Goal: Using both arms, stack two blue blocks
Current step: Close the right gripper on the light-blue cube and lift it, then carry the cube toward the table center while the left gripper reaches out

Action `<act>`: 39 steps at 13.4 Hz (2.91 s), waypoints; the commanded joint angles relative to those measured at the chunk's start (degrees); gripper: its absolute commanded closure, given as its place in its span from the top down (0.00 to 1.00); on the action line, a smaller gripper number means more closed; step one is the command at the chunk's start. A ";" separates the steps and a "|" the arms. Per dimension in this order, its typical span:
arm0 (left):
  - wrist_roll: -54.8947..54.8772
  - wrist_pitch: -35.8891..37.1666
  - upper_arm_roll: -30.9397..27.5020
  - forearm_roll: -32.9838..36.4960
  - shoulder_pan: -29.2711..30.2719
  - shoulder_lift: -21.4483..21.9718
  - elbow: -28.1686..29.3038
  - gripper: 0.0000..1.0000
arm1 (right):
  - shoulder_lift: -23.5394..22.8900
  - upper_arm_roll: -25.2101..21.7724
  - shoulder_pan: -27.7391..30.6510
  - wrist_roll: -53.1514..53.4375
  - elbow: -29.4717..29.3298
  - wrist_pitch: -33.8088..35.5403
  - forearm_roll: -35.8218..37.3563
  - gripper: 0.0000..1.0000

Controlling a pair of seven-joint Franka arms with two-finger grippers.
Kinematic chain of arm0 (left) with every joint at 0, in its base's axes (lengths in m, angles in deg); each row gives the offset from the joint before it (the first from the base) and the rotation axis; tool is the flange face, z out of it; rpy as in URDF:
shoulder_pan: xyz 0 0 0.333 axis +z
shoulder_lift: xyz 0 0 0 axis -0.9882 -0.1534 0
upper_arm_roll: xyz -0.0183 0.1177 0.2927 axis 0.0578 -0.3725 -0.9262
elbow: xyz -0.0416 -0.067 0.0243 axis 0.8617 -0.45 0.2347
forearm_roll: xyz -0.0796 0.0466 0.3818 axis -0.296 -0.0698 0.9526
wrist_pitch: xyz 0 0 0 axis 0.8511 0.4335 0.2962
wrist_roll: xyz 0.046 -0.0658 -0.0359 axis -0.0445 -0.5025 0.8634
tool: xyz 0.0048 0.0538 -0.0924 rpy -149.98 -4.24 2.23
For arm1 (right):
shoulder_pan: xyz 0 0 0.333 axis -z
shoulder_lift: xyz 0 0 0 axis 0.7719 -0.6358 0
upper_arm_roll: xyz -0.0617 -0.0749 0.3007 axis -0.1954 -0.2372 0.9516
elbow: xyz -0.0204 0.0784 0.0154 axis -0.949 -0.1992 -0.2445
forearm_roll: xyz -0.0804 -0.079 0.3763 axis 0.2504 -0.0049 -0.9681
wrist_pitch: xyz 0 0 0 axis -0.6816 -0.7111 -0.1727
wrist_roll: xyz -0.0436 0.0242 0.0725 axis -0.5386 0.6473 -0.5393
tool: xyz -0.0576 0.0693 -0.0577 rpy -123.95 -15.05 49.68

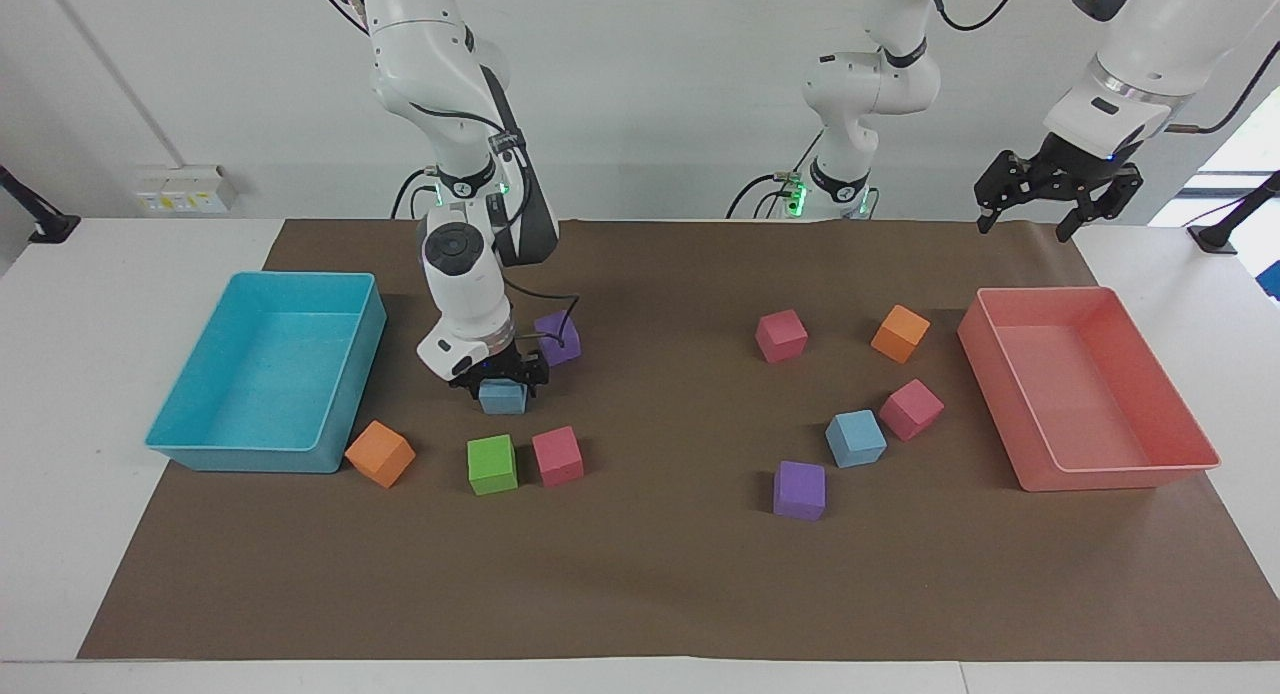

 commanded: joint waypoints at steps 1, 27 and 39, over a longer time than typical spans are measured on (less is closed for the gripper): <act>1.50 -0.65 0.63 0.44 0.94 0.30 -0.28 1.00 | 0.49 0.11 -0.07 -1.42 0.68 -0.66 -1.12 0.00; 1.58 -11.18 1.15 0.18 -0.12 -4.97 0.07 1.00 | -7.58 0.20 -14.55 18.25 -29.98 20.08 -0.42 0.00; 9.32 -40.17 1.16 0.44 -7.94 -14.46 17.63 1.00 | -15.16 1.78 -19.58 24.08 -30.35 11.65 -0.16 0.00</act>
